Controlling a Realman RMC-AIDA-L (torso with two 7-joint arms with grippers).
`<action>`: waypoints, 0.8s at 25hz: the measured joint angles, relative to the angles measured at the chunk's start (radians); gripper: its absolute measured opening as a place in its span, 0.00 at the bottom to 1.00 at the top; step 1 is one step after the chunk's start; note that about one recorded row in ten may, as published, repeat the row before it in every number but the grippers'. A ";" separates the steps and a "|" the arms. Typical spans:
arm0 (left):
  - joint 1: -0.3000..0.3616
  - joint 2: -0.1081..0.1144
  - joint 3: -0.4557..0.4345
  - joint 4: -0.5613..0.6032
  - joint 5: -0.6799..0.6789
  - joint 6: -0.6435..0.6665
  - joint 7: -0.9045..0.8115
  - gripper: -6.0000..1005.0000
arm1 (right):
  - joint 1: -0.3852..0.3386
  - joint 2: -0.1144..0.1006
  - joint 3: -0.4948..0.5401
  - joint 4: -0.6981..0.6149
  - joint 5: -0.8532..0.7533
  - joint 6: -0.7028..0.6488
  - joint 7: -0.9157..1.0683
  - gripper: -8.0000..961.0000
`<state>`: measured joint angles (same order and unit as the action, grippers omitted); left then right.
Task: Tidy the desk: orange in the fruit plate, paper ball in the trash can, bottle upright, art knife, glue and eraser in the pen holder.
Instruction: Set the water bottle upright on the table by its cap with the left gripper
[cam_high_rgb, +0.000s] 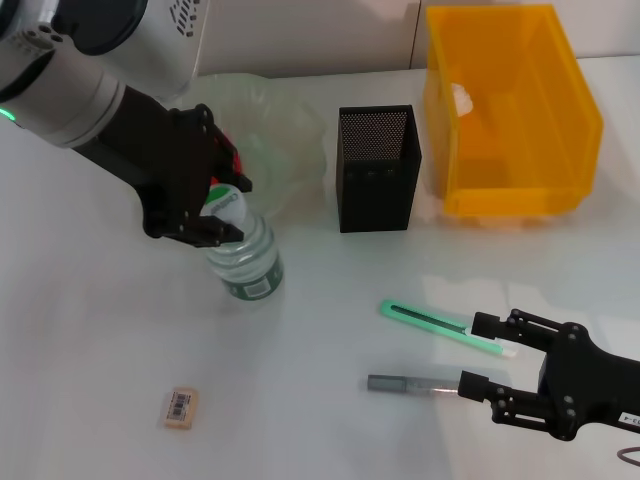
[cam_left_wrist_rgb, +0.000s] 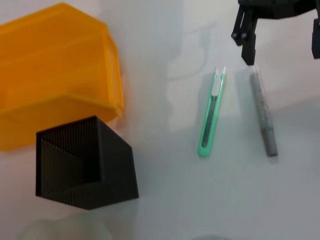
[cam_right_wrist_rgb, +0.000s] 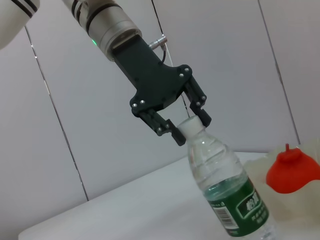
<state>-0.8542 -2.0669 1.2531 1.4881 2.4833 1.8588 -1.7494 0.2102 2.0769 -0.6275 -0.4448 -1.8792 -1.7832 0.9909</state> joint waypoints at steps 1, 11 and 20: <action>-0.005 0.000 -0.004 0.000 0.008 0.013 -0.002 0.48 | 0.000 0.000 0.000 0.000 0.000 0.000 0.000 0.79; -0.032 -0.001 -0.040 -0.053 0.067 0.025 0.001 0.49 | 0.000 0.000 -0.003 0.000 0.000 -0.001 0.000 0.79; -0.043 -0.003 -0.043 -0.056 0.074 0.021 -0.004 0.49 | -0.001 0.000 -0.003 0.000 0.000 -0.001 0.000 0.79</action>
<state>-0.8968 -2.0703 1.2106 1.4318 2.5572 1.8801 -1.7531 0.2088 2.0770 -0.6305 -0.4448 -1.8790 -1.7846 0.9909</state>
